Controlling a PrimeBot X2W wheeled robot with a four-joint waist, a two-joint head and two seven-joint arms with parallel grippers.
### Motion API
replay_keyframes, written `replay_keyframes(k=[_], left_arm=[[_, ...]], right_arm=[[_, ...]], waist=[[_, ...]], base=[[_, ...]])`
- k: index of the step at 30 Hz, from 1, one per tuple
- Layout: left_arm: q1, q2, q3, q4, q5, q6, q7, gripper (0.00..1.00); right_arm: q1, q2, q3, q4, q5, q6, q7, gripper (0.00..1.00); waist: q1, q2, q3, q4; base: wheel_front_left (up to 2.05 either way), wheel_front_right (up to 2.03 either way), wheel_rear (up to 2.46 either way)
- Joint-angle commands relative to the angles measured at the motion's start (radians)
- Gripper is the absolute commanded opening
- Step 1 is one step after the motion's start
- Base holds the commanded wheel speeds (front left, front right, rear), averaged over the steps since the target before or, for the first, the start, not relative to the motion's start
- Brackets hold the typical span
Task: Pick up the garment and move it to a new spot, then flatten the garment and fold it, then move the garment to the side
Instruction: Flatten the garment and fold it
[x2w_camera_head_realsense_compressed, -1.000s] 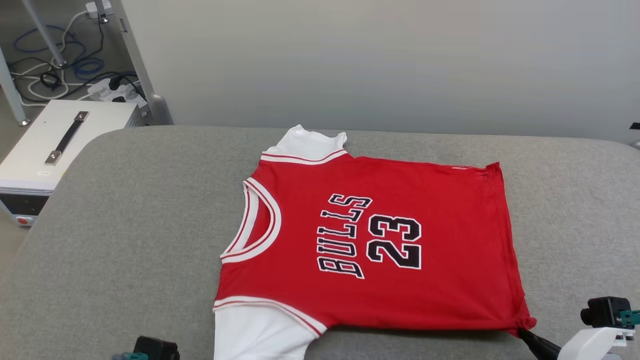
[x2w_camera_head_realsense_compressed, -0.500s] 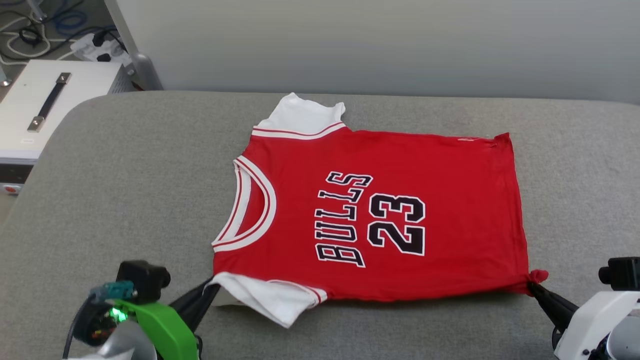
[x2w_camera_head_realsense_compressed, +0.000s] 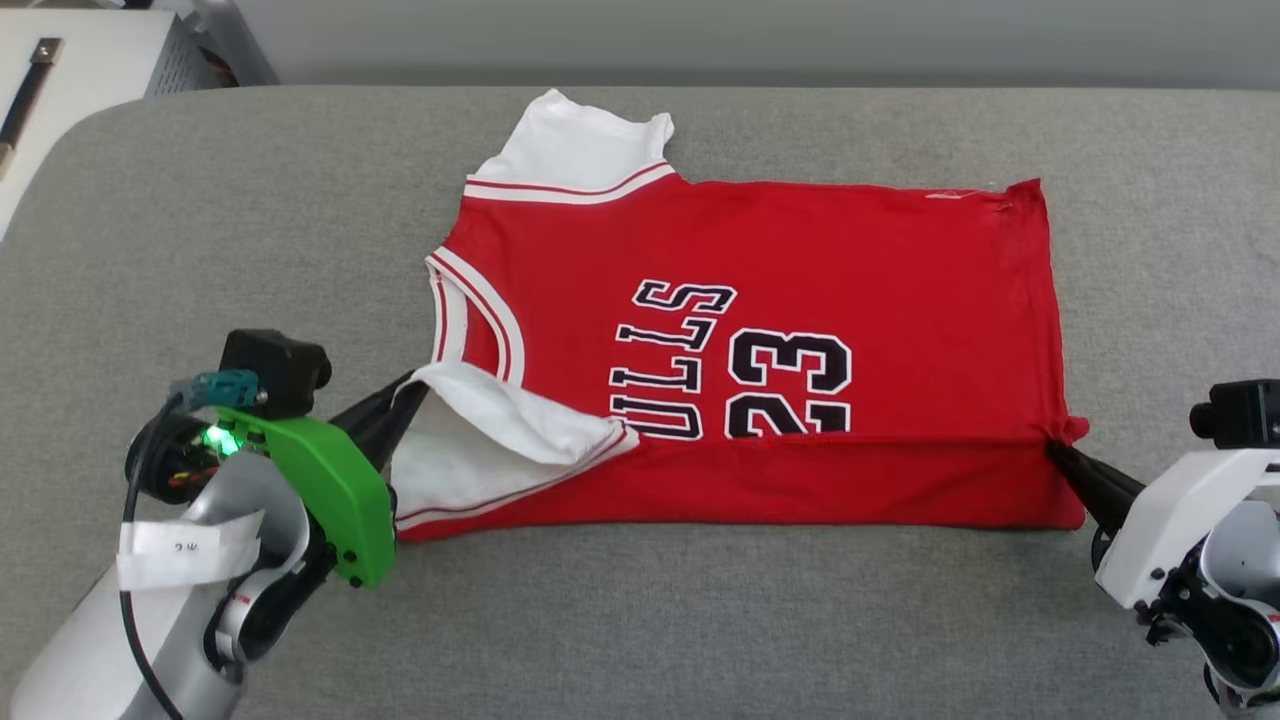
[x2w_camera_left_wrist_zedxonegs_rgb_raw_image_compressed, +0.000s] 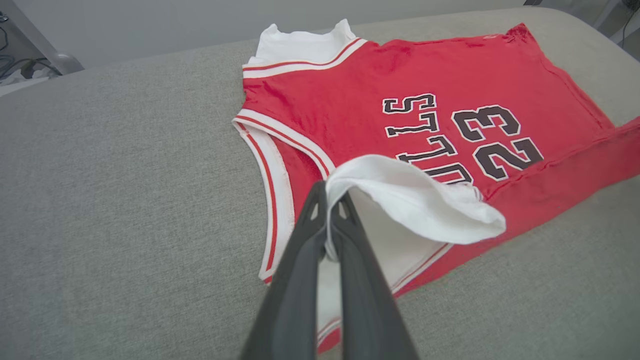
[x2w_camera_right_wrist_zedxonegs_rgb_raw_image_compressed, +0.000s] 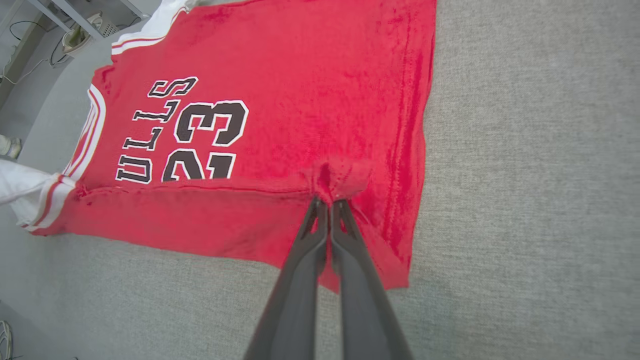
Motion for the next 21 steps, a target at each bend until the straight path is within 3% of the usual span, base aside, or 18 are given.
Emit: replay_keyframes(k=[1, 21], left_arm=[[-0.04, -0.009, -0.002, 0.025, 0.012, -0.01, 0.003, 0.0], [-0.277, -0.085, -0.066, 0.379, 0.019, -0.049, -0.014, 0.02]], right_arm=[[-0.031, 0.004, 0.004, 0.014, -0.012, -0.001, 0.004, 0.0], [-0.189, -0.009, 0.077, 0.183, -0.012, -0.001, -0.044, 0.0]], waist=[[0.0, 0.0, 0.04, -0.017], [0.0, 0.0, 0.133, -0.042]], base=[[0.0, 0.0, 0.0], [0.0, 0.0, 0.0]])
